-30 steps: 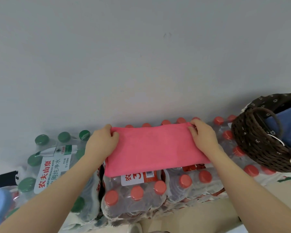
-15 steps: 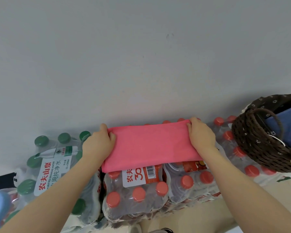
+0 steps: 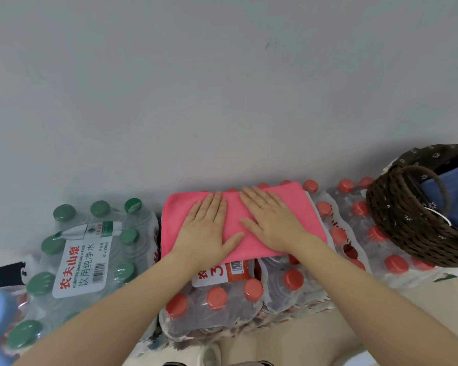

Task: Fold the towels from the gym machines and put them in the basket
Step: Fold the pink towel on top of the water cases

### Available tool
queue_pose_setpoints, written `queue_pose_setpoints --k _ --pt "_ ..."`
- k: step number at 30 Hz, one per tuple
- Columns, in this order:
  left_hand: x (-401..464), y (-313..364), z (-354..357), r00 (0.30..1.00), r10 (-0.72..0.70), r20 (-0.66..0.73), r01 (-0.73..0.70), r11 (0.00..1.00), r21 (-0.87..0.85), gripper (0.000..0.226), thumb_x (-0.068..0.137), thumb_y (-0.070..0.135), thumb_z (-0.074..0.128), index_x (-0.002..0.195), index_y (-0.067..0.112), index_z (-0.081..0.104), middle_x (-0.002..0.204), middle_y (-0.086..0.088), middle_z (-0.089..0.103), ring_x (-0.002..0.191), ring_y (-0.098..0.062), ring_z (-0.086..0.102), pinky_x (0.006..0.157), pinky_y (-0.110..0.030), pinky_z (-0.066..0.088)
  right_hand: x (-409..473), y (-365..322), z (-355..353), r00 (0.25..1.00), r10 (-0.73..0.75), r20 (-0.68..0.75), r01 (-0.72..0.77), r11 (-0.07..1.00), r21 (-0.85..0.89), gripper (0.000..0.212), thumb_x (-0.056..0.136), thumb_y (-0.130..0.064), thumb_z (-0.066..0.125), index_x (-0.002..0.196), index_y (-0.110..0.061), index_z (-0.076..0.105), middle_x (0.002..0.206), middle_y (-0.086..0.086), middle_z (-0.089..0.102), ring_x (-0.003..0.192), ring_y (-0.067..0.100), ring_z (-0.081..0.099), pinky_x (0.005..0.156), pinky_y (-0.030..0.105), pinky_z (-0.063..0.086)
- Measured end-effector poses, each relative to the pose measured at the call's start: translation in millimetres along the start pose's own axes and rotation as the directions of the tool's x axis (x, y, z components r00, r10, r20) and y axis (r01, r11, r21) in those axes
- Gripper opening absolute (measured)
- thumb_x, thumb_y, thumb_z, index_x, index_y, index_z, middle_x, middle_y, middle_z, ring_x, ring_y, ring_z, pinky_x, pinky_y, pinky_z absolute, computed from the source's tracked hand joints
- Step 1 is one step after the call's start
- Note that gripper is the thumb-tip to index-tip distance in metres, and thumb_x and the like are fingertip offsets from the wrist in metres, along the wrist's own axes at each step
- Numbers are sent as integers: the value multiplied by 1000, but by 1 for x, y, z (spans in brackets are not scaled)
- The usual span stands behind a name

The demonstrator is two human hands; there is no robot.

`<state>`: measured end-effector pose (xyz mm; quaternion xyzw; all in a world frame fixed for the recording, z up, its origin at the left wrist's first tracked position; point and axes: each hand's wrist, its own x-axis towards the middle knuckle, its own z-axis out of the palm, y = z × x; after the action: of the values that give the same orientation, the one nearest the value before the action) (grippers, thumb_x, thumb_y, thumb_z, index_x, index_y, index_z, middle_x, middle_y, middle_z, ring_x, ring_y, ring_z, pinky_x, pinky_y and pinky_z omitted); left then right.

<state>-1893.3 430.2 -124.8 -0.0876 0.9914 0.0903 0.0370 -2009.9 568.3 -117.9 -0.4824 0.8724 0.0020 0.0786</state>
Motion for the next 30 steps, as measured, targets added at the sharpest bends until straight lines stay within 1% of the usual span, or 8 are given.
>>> queue_pose_setpoints --k 5,7,14,19,22,25,26,30 --pt "2 3 -2 998 -31 54 30 999 9 137 35 85 -31 147 11 -7 157 -6 -11 145 -19 -10 112 -31 -14 -20 35 -1 969 246 32 -248 966 77 75 84 -64 1 148 -26 -3 158 -4 -7 145 12 -9 114 31 -10" --pt "1 5 -3 997 -40 68 39 999 15 140 32 88 -28 147 10 -8 157 -7 -12 145 -20 -11 111 -32 -14 -32 49 1 933 358 42 -360 927 105 64 95 -53 11 148 -22 -5 158 -3 -7 145 14 -7 117 37 -6" --pt "4 21 -9 987 -131 97 127 991 45 147 26 93 -22 147 9 -9 156 -9 -15 144 -23 -14 115 -38 -10 -48 54 -11 881 472 -28 -468 879 85 65 97 -46 26 146 -5 12 151 14 24 138 28 24 112 41 21" --pt "23 73 -6 996 20 89 -18 1000 -16 86 85 70 21 148 19 -7 157 -4 -15 144 -20 -15 116 -39 -8 -48 55 -18 876 481 37 -465 820 334 52 92 -34 48 132 -2 37 129 16 50 117 32 49 94 39 41" --pt "38 98 -3 991 112 72 -107 992 -65 86 85 67 24 148 16 -3 158 -3 -8 145 -17 -10 117 -36 -6 -51 60 -29 821 549 154 -507 578 639 42 87 -27 59 120 -2 50 110 10 61 100 28 58 83 38 48" --pt "42 104 2 989 122 86 -114 990 -87 90 86 65 37 148 15 -4 157 -4 -10 145 -18 -10 117 -37 -6 -57 60 -42 840 386 381 -451 106 886 35 86 -16 63 116 0 56 98 10 66 89 25 64 84 40 53" --pt "41 102 2 988 121 96 -111 988 -103 92 85 63 41 148 15 -5 157 -4 -11 145 -19 -10 117 -37 -6 -58 58 -43 858 320 401 -441 60 895 32 86 -14 62 116 -3 56 96 8 67 89 23 65 85 40 54" --pt "36 91 -4 972 188 140 -174 979 -110 101 82 65 45 146 12 -11 156 -6 -15 145 -18 -10 119 -36 -4 -49 43 -51 902 337 271 -368 266 891 20 88 -16 58 108 -15 54 93 3 65 85 17 63 78 38 55"
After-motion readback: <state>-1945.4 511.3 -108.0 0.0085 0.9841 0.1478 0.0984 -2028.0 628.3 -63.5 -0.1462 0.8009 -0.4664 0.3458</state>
